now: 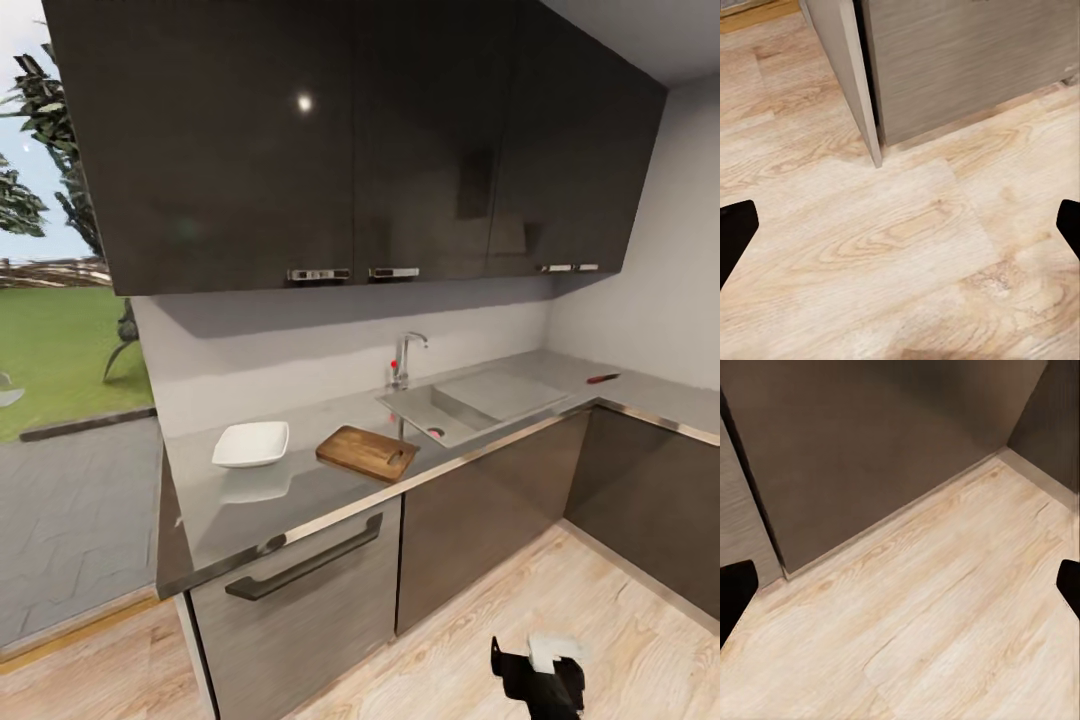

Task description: In the kitchen, take the Vidalia onion out of the sink, dice it on the chopping board with the paring knife, put the diced onion into the bowl on the countertop, then place both the paring knife and the chopping board into the sink.

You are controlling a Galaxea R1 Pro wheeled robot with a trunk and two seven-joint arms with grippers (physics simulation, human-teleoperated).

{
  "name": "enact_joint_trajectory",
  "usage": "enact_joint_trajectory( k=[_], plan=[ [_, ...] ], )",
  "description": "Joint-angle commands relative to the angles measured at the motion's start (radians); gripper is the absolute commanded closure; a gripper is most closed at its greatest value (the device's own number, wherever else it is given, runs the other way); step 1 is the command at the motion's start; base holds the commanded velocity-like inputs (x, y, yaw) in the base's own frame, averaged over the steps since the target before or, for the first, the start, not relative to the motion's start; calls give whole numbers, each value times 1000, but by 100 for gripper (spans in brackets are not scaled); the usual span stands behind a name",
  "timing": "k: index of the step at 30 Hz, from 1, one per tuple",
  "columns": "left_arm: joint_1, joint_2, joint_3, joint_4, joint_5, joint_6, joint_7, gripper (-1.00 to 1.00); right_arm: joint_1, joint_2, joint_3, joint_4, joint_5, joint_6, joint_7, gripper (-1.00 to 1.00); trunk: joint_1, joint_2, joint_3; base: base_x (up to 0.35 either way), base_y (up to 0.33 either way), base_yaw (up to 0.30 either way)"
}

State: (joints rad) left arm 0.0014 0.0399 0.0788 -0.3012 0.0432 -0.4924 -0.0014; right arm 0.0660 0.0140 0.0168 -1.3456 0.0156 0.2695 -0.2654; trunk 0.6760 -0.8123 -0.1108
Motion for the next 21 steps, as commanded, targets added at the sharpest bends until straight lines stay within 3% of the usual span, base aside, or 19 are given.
enact_joint_trajectory(
  k=[1,4,9,10,13,19,20,21],
  plan=[
    [0,0,-1,0,4,-2,0,-100,0,0,2,-50,1,42,-13,-100,-4,6,2,0,0,0],
    [0,0,-1,0,4,-1,-1,-100,-2,1,2,-152,1,101,-41,-100,-15,27,11,0,0,0],
    [0,0,-1,0,4,0,-2,-100,-34,8,2,-230,1,154,-81,-100,-34,62,27,0,0,0],
    [0,0,-1,0,4,0,-2,-100,-79,30,3,-241,1,203,-92,-100,-38,69,30,0,0,0],
    [0,0,-1,1,4,0,-2,-100,-126,55,5,-244,10,249,-96,-100,-50,90,40,0,0,0],
    [0,0,-1,1,4,0,-3,-100,-278,144,49,-246,109,369,-114,-100,-73,132,58,0,0,0],
    [0,0,-1,1,4,0,-3,-100,-306,161,63,-245,144,388,-118,-100,-77,139,62,0,0,0],
    [0,0,-1,1,4,0,-3,-100,-332,161,74,-245,183,401,-123,-100,-80,146,65,0,0,0]
  ],
)
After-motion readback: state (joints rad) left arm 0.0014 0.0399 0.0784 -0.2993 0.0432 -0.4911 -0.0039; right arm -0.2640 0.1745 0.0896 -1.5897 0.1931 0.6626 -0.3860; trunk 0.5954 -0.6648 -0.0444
